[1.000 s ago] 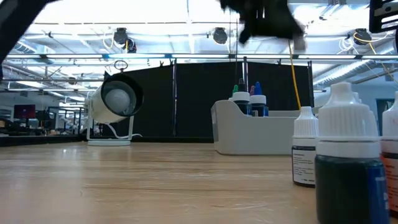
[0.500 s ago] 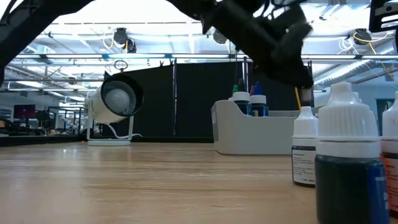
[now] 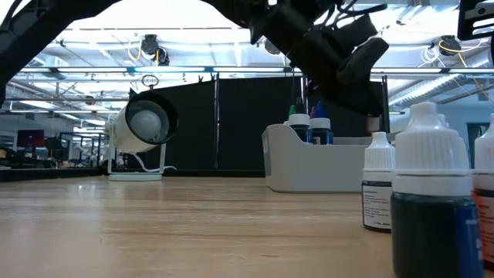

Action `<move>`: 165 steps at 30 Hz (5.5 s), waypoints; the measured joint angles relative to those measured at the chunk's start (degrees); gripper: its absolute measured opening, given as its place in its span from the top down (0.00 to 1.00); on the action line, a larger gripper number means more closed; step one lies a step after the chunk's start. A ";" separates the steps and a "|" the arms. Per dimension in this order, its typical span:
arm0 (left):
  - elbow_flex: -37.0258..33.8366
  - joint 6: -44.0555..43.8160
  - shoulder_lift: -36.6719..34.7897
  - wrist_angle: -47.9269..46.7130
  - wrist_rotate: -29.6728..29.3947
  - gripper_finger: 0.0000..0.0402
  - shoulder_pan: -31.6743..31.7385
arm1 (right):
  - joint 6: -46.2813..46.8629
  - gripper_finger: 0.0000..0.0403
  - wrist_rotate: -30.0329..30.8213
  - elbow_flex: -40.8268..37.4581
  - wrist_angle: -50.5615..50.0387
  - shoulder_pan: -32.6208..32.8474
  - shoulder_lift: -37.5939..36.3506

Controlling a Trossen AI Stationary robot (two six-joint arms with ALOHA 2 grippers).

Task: Pick & Place food coloring
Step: Put the small red food coloring bottle into the gray bin

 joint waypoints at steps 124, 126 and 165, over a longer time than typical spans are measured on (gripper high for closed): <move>13.60 24.47 8.18 -14.34 3.19 0.82 0.72 | -2.56 1.00 -0.22 -1.81 0.83 -1.57 0.00; 13.51 24.46 8.44 -14.44 3.10 0.82 0.74 | -2.56 1.00 -0.22 -1.81 0.83 -1.57 0.00; 13.57 15.59 9.64 -13.45 10.90 0.74 1.01 | -1.22 1.00 -0.22 -1.81 0.76 -1.55 0.00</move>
